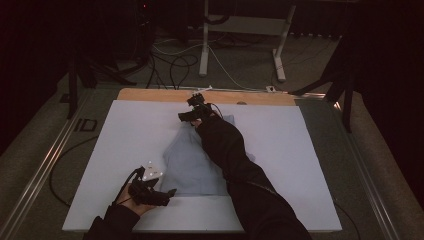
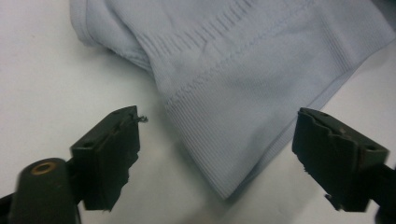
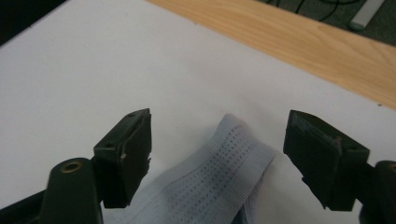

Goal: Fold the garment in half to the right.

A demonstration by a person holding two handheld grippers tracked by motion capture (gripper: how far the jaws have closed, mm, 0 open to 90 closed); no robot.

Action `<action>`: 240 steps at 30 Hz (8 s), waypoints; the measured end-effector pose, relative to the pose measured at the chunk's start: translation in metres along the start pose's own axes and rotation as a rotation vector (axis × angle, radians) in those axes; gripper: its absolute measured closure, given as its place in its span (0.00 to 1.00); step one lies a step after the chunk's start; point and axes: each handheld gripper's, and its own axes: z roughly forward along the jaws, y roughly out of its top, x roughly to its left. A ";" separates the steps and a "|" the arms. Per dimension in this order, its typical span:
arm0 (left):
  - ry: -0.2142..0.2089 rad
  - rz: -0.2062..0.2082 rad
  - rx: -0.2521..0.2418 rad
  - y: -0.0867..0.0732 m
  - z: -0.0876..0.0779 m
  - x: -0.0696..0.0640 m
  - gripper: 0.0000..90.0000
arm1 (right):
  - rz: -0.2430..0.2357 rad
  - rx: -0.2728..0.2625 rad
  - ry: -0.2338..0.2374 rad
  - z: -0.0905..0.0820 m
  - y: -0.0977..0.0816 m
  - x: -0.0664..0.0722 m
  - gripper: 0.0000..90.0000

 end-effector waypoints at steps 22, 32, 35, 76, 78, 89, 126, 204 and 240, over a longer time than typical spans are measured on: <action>-0.062 0.047 0.059 0.000 0.010 -0.005 0.84 | -0.036 0.102 -0.012 0.035 0.001 0.000 0.35; -0.057 0.066 0.015 0.004 0.007 -0.008 0.92 | -0.062 0.159 -0.049 0.047 0.005 -0.001 0.45; -0.061 0.069 0.014 0.004 0.007 -0.009 0.92 | -0.090 0.177 -0.073 0.050 0.004 0.001 0.54; -0.156 0.222 -0.026 0.025 -0.002 -0.013 0.93 | -0.291 0.161 0.047 0.003 0.019 -0.002 0.97; -0.160 0.244 -0.033 0.028 -0.002 -0.013 0.93 | -0.292 0.159 0.046 -0.001 0.020 -0.004 0.97; -0.187 0.309 0.000 0.044 -0.005 -0.012 0.93 | -0.296 0.136 0.071 -0.018 0.021 -0.017 0.97; -0.230 0.605 0.041 0.112 -0.003 -0.057 0.93 | -0.233 -0.006 0.083 -0.078 0.001 -0.074 0.97; -0.493 0.697 0.062 0.159 0.079 -0.134 0.42 | -0.105 -0.115 0.155 -0.123 -0.061 -0.143 0.11; -0.483 0.488 -0.037 0.126 0.010 -0.052 0.00 | -0.131 -0.079 0.127 -0.148 -0.086 -0.130 0.10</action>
